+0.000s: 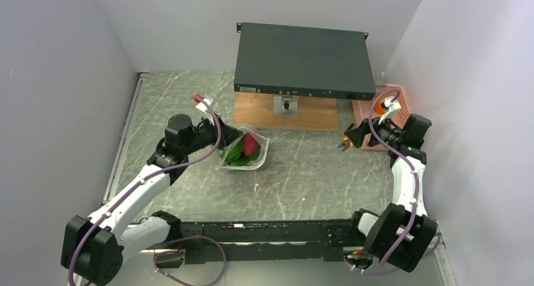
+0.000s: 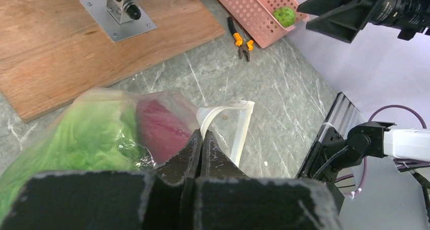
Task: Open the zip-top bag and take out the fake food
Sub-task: Pick up the fake vegetable from the zipper food storage bag.
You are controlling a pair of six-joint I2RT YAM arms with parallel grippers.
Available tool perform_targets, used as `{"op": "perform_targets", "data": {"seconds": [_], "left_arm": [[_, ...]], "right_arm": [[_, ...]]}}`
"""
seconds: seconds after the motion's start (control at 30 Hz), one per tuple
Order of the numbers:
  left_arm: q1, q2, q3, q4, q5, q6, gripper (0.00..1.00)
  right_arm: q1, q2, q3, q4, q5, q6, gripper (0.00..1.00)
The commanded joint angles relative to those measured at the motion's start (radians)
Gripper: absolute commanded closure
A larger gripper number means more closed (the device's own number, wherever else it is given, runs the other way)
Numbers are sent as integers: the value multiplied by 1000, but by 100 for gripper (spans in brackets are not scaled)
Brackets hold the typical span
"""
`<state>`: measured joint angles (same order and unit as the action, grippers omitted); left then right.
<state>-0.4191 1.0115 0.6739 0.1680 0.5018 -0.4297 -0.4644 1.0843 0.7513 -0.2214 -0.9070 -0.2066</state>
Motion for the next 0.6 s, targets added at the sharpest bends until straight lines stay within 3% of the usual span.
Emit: {"op": "perform_targets", "data": {"seconds": [0.0, 0.17, 0.3, 0.57], "left_arm": [[5, -1, 8, 54, 56, 21, 100], [5, 4, -1, 89, 85, 10, 100], [5, 7, 3, 78, 95, 12, 100], [5, 10, -11, 89, 99, -9, 100]], "right_arm": [[34, -19, 67, -256, -305, -367, 13], [184, -14, 127, -572, -333, -786, 13], [332, -20, 155, -708, -332, -1079, 10], [708, -15, 210, -538, -182, -1138, 10]]}}
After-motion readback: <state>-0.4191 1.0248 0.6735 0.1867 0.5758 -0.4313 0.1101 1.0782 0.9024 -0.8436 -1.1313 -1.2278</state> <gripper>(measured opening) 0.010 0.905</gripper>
